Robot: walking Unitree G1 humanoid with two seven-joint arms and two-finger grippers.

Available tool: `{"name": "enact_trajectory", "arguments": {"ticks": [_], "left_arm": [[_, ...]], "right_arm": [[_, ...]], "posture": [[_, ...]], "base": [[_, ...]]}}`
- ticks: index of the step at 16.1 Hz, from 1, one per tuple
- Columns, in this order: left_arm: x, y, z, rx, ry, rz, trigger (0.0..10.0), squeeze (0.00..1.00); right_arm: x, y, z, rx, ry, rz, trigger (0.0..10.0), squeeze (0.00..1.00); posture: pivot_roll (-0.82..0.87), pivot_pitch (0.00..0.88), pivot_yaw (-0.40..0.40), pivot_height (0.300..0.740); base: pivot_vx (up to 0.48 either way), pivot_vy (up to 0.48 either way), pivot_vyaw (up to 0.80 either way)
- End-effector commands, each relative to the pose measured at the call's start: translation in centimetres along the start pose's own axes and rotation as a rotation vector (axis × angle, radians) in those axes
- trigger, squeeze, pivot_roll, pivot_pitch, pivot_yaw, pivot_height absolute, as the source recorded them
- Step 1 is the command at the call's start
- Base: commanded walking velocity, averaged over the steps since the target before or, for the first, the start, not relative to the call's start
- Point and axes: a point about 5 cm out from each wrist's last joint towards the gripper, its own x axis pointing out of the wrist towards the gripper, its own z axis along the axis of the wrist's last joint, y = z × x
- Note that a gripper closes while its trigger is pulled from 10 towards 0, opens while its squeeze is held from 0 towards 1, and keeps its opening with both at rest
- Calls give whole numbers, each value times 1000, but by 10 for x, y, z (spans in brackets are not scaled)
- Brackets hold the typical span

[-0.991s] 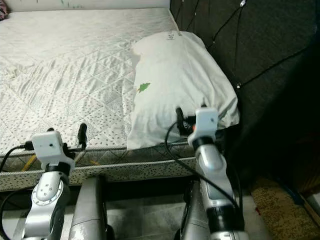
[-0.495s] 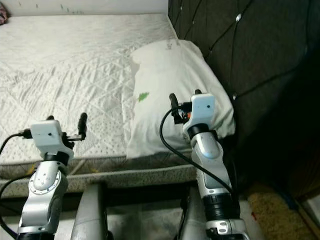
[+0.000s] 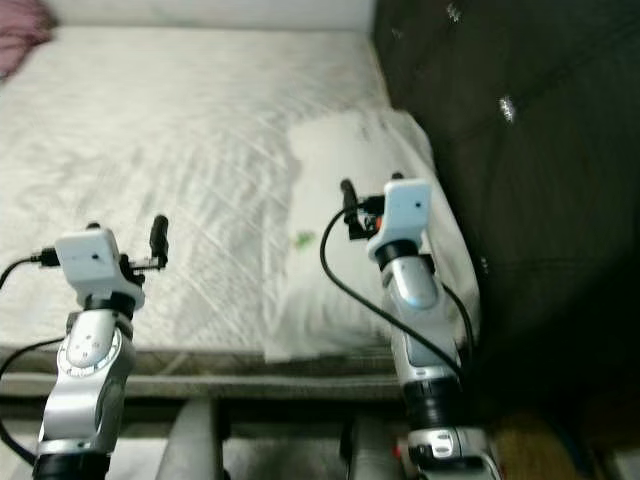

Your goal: Clean up the room

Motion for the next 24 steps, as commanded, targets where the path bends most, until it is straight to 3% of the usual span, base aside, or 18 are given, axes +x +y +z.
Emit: {"name": "enact_trajectory", "arguments": {"ticks": [1,14,24], "left_arm": [[2,1,5,-2,-12,7,10000,0],[4,-3,4,-27,12,-23,10000,0],[6,-4,6,-72,8,-35,10000,0]], "right_arm": [[1,-2,0,0,4,-11,10000,0],[-1,-7,-3,-14,29,-44,10000,0],[-1,-5,-5,-6,34,-50,10000,0]], "posture": [[-10,0,-15,728],[-19,0,-17,740],[-17,0,-20,740]], "base": [[0,0,0],[0,0,0],[0,464,0]]}}
